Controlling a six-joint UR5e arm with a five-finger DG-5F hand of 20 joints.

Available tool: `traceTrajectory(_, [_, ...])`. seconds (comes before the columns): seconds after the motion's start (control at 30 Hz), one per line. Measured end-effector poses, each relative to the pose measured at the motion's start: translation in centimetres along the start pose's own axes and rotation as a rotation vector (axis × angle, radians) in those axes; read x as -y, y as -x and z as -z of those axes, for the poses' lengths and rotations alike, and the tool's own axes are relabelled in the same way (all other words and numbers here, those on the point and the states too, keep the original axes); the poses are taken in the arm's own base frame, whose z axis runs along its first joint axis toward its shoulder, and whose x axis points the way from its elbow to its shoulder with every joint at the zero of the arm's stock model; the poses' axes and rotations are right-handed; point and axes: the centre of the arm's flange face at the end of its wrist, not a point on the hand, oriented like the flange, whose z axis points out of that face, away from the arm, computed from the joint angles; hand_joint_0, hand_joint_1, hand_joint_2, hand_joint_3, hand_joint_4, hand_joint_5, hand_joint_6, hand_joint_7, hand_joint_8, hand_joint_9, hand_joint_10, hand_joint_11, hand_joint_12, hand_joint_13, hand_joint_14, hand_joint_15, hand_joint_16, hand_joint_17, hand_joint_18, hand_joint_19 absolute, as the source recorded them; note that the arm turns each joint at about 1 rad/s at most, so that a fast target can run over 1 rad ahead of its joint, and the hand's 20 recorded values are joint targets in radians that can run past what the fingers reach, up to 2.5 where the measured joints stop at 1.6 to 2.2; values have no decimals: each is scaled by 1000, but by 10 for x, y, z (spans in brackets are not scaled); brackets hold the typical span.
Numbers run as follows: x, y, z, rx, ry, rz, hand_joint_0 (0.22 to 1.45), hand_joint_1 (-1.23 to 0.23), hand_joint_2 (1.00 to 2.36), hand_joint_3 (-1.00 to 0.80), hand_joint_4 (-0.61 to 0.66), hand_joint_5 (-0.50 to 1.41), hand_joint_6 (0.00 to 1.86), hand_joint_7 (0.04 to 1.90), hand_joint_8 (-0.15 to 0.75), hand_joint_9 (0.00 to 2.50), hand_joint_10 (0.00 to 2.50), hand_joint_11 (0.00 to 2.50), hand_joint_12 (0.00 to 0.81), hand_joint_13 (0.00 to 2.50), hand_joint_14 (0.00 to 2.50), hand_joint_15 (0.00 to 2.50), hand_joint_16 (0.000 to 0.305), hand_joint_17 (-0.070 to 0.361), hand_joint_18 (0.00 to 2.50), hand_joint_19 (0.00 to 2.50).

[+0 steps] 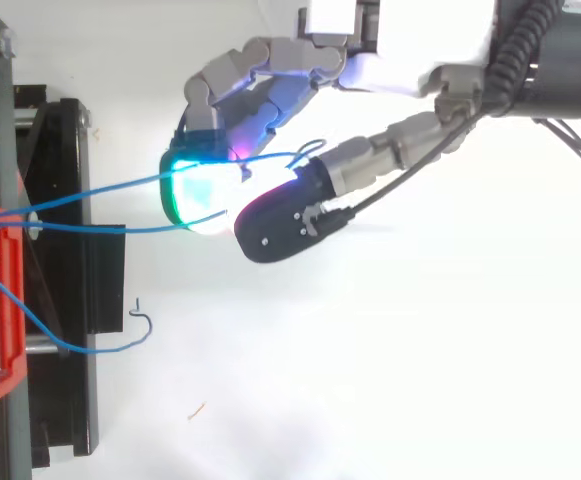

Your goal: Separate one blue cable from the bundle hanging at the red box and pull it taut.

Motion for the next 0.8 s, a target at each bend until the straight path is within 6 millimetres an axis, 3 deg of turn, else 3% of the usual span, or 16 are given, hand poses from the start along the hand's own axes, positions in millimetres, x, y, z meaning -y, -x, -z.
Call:
traceTrajectory(0.27, [-1, -3, -3, 31, 4, 2, 696, -850, 1011, -274, 169, -204, 862, 855, 338, 783, 16, 1161, 398, 507, 15, 379, 55, 125, 507, 545])
traceTrajectory(0.37, [-1, -5, -3, 38, 3, 2, 689, -906, 1002, -467, 164, -203, 873, 840, 338, 784, 16, 1161, 397, 511, 14, 375, 55, 125, 520, 543])
traceTrajectory(0.5, [-1, -7, -4, 39, 3, 2, 570, -740, 1000, -500, 153, -174, 866, 875, 354, 861, 15, 1182, 397, 535, 14, 389, 55, 124, 525, 578])
traceTrajectory(0.53, [-1, -7, -4, 39, 3, 2, 541, -622, 1000, -500, 163, -155, 855, 911, 353, 907, 15, 1168, 402, 569, 15, 402, 55, 125, 544, 589])
traceTrajectory(0.63, [-2, -8, -4, 37, 4, 2, 588, -500, 1000, -500, 140, -148, 847, 932, 346, 945, 16, 1170, 390, 600, 15, 419, 53, 118, 554, 632])
traceTrajectory(0.8, [-2, -12, -5, 32, 5, 2, 610, -711, 1010, -318, 128, -176, 879, 891, 351, 924, 16, 1201, 398, 608, 16, 444, 54, 122, 575, 627])
